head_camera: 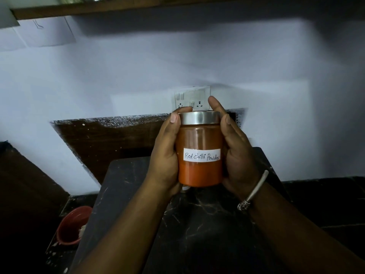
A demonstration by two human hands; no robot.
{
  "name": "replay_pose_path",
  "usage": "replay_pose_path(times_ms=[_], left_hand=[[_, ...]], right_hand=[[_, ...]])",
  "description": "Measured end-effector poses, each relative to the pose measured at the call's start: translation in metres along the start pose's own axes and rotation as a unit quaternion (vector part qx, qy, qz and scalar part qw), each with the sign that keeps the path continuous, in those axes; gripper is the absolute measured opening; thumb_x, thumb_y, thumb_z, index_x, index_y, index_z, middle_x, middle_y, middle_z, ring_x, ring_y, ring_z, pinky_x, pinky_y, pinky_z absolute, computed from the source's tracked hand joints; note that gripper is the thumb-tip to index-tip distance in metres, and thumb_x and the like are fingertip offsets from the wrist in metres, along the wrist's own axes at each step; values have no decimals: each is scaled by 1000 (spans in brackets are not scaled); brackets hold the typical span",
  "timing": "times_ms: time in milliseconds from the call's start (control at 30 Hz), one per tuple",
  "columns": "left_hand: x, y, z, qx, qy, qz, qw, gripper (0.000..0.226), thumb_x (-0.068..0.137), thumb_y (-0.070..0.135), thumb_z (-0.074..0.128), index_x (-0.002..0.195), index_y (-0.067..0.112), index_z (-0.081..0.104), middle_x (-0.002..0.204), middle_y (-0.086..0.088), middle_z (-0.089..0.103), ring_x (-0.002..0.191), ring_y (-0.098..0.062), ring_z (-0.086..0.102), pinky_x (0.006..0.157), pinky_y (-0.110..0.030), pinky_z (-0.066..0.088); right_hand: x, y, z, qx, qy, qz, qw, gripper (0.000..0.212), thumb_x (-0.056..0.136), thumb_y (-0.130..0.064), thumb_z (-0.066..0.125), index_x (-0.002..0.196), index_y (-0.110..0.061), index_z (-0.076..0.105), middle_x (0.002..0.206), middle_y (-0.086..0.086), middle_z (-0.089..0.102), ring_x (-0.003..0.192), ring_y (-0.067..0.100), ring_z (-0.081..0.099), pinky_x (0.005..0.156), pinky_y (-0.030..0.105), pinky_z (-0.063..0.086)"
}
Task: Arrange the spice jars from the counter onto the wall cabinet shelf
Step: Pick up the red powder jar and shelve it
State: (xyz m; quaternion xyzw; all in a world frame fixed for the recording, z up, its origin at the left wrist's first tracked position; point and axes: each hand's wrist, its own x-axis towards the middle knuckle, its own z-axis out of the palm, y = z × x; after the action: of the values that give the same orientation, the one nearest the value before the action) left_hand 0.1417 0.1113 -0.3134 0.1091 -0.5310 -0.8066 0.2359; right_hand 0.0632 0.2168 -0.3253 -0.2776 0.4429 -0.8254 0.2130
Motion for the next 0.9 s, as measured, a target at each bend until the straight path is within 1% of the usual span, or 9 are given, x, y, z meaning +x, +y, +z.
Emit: replay_pose_path(times_ms=[67, 133, 233, 367, 467, 567, 733, 900], left_hand=[[-2, 1, 1, 1, -7, -7, 1000, 90, 75, 62, 61, 144, 6, 49, 138, -31, 58, 127, -55, 54, 105, -69, 44], [-4, 2, 2, 2, -10, -12, 1000, 92, 73, 62, 62, 145, 5, 48, 139, -32, 57, 129, -56, 53, 106, -69, 43], [-8, 4, 5, 1, -13, -17, 1000, 93, 72, 62, 63, 145, 6, 48, 139, -32, 57, 129, -55, 53, 107, -71, 42], [-12, 7, 10, -4, -18, -24, 1000, 93, 72, 62, 63, 145, 6, 49, 140, -32, 56, 130, -55, 53, 109, -73, 38], [-14, 9, 12, -8, -17, -28, 999, 94, 71, 62, 64, 145, 6, 49, 141, -31, 56, 130, -54, 53, 109, -73, 37], [-17, 11, 15, -15, -21, -33, 999, 95, 72, 62, 64, 146, 4, 48, 142, -33, 55, 132, -55, 51, 111, -73, 36], [-20, 12, 18, -17, -24, -31, 999, 95, 72, 63, 63, 145, 5, 49, 140, -32, 56, 130, -53, 53, 110, -71, 39], [-22, 13, 19, -28, -27, -28, 999, 94, 73, 61, 64, 146, 4, 47, 142, -33, 55, 132, -54, 52, 111, -71, 38]], right_hand=[[-3, -2, 3, 5, 1, -6, 1000, 57, 98, -49, 51, 152, -30, 45, 144, 7, 61, 131, 28, 62, 103, 45, 54], [-6, -4, 5, 2, 4, -13, 1000, 64, 93, -53, 56, 152, -30, 46, 143, 6, 63, 130, 28, 62, 102, 44, 55], [-9, -7, 6, -8, 10, -21, 1000, 66, 92, -55, 57, 152, -30, 45, 142, 6, 63, 129, 28, 63, 99, 42, 56], [-13, -10, 6, -8, 9, -26, 1000, 63, 94, -54, 55, 152, -30, 45, 142, 7, 63, 129, 29, 63, 102, 48, 54], [-15, -13, 6, -13, 5, -25, 1000, 54, 101, -47, 47, 152, -30, 45, 143, 7, 62, 130, 29, 63, 106, 53, 51], [-17, -17, 6, -11, 12, -25, 1000, 53, 101, -44, 46, 151, -29, 47, 144, 8, 62, 130, 31, 62, 110, 56, 47], [-20, -19, 7, -16, 18, -23, 999, 54, 101, -43, 45, 152, -27, 46, 148, 9, 58, 132, 30, 61, 110, 56, 47], [-22, -22, 7, -26, 13, -26, 999, 54, 100, -45, 45, 152, -28, 46, 142, 7, 63, 129, 29, 63, 107, 54, 50]])
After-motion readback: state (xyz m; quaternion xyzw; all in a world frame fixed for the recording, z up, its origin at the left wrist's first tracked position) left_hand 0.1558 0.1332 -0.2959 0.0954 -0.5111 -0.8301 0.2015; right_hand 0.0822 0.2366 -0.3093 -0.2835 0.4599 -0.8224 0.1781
